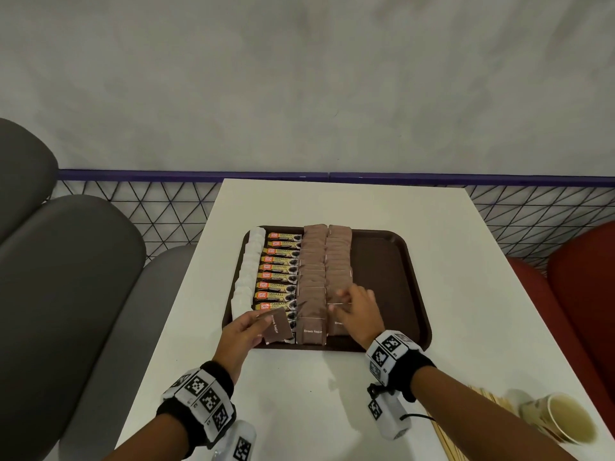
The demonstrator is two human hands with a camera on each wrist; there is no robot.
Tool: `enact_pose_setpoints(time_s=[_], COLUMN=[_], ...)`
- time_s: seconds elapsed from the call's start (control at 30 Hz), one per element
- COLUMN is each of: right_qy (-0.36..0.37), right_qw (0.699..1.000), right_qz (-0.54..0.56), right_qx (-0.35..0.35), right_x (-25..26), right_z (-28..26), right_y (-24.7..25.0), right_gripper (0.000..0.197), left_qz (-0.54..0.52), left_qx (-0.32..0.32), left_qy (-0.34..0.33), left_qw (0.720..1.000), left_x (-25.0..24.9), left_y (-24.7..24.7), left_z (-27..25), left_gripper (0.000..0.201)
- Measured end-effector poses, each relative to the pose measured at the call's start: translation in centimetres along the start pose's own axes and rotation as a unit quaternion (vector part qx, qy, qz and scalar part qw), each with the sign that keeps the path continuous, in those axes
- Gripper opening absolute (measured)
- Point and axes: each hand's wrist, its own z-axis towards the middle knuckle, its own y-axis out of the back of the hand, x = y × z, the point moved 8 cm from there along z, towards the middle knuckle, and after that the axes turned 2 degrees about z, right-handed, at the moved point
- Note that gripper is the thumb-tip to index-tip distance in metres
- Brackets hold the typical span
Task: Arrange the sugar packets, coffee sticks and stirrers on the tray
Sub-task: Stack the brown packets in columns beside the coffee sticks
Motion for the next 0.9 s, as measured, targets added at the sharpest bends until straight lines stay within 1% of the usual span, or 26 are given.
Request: enact_pose_setpoints(time_s=[0.07,0.1,0.2,0.27,0.37,0.43,0.53,0.63,0.73,0.83,0.9], right_qy=[0.039,0.047,0.022,0.024,0.032,0.025,-0.008,-0.043,-0.061,-0.095,-0.111], right_qw=[0.994,0.987,0.954,0.943,0.949,0.954,0.968,0.981,0.990,0.989,0.987], right_qz=[0.082,0.129,0.240,0.266,0.264,0.263,0.232,0.181,0.102,0.042,0.022], right_qx=[0.054,0.084,0.175,0.200,0.169,0.144,0.095,0.060,0.074,0.105,0.115], right_x=[2.4,3.4,5.3,5.9,5.9,5.6,3.6,0.7,-1.2,-2.9,-3.9], right_z=[-0.5,-0.8,-2.0,-2.5,-2.5,-2.2,-1.2,-0.6,-0.8,-1.5,-1.8], right_y=[-1.1,-1.7,-4.0,-5.3,-5.1,-3.8,-1.2,1.3,2.3,1.5,0.7], right_gripper=[0.018,0.019,0.026,0.023,0.027,0.027,0.020,0.016,0.013,0.011,0.017], left_qz=[-0.003,-0.008,-0.029,-0.034,-0.044,-0.037,-0.042,-0.047,-0.039,-0.028,-0.021], left_qx=[0.004,0.005,-0.001,0.001,0.025,0.040,0.043,0.038,0.038,0.034,0.035], left_qy=[-0.013,-0.019,-0.025,-0.019,-0.009,-0.003,0.007,0.010,0.007,0.004,0.005], left_qw=[1.000,1.000,0.999,0.999,0.999,0.999,0.998,0.998,0.998,0.999,0.999], left_x=[-0.4,-0.5,-0.6,-0.5,-0.1,0.1,0.4,0.6,0.7,0.7,0.7], left_y=[-0.3,-0.5,-0.5,-0.6,-1.1,-1.5,-1.4,-0.8,-0.5,-0.4,-0.5], left_z=[-0.1,0.0,0.0,-0.2,-0.6,-0.9,-0.9,-0.9,-1.0,-1.0,-1.0], left_gripper=[0.017,0.018,0.013,0.012,0.014,0.022,0.033,0.033,0.029,0.024,0.020])
